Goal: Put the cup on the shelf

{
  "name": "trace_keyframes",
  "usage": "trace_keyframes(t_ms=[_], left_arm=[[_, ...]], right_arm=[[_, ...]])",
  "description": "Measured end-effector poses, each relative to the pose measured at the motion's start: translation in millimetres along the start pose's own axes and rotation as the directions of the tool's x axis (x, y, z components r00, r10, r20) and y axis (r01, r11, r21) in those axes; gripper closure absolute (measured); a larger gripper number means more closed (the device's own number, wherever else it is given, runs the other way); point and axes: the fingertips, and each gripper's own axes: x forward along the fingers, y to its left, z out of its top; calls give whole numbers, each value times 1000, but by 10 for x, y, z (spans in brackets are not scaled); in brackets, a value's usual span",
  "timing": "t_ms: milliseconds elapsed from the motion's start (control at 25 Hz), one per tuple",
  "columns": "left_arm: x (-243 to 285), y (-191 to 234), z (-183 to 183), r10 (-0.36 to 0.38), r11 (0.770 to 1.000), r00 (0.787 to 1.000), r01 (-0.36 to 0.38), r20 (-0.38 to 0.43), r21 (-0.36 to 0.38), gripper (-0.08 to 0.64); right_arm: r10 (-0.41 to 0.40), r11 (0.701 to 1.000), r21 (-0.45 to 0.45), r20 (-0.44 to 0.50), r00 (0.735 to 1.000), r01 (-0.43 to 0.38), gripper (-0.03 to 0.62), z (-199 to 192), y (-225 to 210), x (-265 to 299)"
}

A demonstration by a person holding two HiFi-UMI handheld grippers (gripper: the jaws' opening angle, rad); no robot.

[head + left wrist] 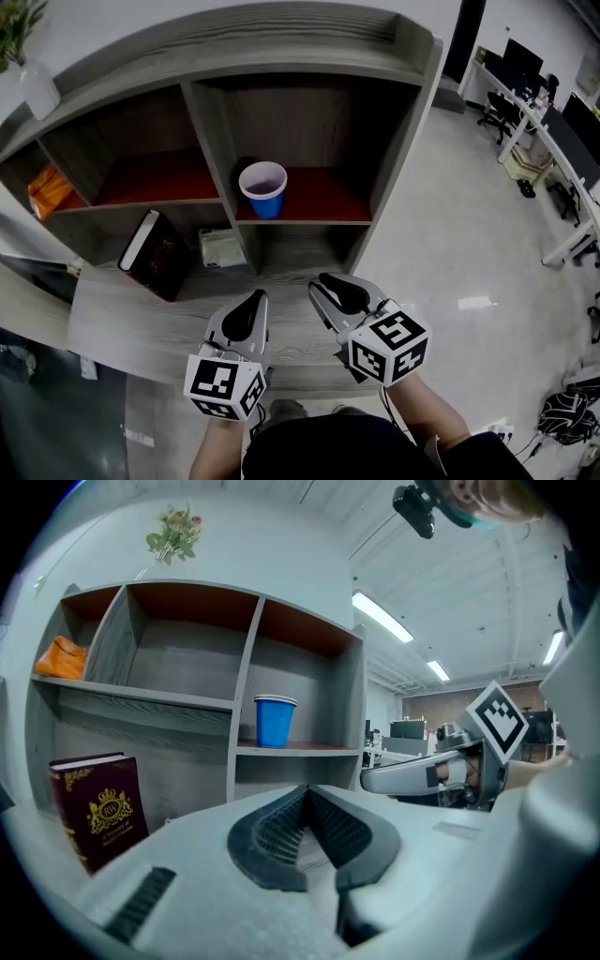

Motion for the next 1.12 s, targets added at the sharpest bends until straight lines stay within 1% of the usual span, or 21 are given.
trace_keyframes(t_ms=[200, 280, 560, 840, 1120], left_arm=[[-49, -48, -132, -3, 1000, 1000, 3, -20, -14, 568], [-64, -64, -181, -3, 1000, 1000, 2, -28, -20, 568], [-60, -102, -285, -1, 1000, 999, -1, -50, -30, 568], [-11, -142, -289, -1, 1000, 999, -1, -53, -24, 568], [-14, -91, -272, 13, 1000, 999, -14, -51, -24, 568]], right_arm=[[-22, 1000, 22, 4, 1000, 22, 548, -104, -10, -87], [-34, 999, 29, 1, 999, 34, 594, -141, -23, -114], [-29, 999, 25, -19, 999, 30, 595, -244, -8, -163], [-19, 999, 32, -27, 999, 20, 595, -291, -36, -172], [-9, 1000, 27, -29, 1000, 10, 595, -279, -18, -147]])
